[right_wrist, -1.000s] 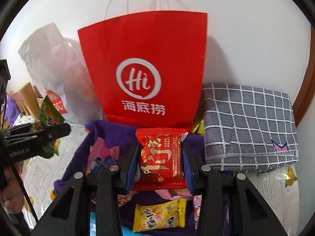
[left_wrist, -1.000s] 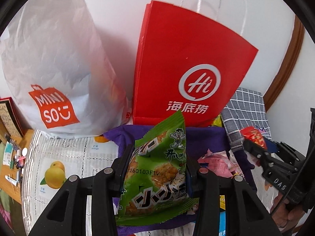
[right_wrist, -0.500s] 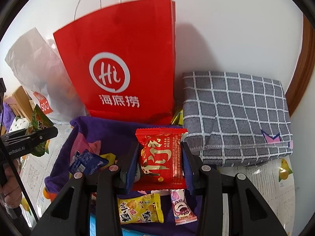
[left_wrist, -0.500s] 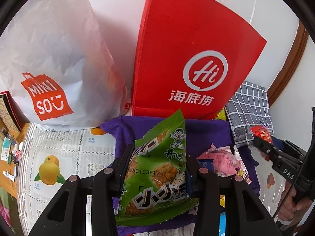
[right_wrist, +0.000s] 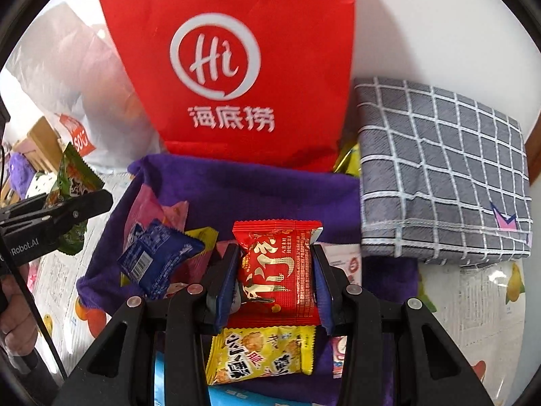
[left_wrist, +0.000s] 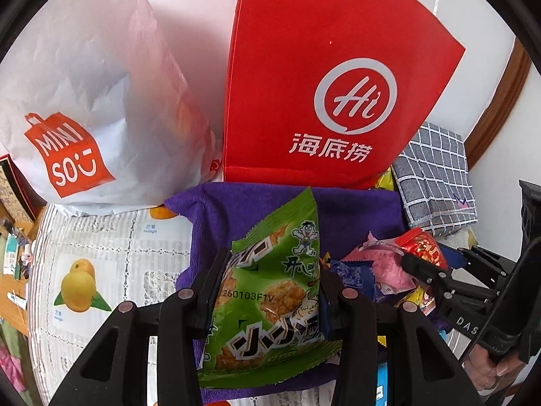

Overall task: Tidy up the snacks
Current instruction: 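Lower both tools onto the towel pile and open them to release packets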

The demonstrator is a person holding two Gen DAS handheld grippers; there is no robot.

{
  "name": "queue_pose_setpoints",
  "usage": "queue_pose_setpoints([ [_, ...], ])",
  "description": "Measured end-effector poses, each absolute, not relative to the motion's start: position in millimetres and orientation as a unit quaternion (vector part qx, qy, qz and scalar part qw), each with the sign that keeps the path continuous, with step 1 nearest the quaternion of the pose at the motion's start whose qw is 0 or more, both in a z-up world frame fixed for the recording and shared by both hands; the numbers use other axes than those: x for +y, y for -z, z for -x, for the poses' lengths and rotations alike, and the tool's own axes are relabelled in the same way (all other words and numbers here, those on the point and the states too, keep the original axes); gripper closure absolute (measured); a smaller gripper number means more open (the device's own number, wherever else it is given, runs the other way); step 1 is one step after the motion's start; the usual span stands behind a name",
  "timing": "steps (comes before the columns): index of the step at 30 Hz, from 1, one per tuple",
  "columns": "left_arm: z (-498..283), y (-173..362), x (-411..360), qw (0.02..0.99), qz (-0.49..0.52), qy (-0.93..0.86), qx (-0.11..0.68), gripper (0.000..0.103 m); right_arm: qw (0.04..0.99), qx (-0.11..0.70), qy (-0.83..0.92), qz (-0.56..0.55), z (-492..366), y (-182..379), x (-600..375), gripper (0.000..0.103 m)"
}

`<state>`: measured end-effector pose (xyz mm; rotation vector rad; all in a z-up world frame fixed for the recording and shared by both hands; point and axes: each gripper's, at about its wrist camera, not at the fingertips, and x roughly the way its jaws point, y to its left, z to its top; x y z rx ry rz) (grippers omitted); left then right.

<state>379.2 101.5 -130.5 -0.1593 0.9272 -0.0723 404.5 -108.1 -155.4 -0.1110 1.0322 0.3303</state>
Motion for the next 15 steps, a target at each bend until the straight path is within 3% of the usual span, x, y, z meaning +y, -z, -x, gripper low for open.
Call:
queue_pose_setpoints([
  [15,-384.2,137.2,94.8,0.881,0.068,0.046,0.466,0.062,0.842,0.507,-0.170,0.071,-404.2,170.2,-91.3,0.061],
])
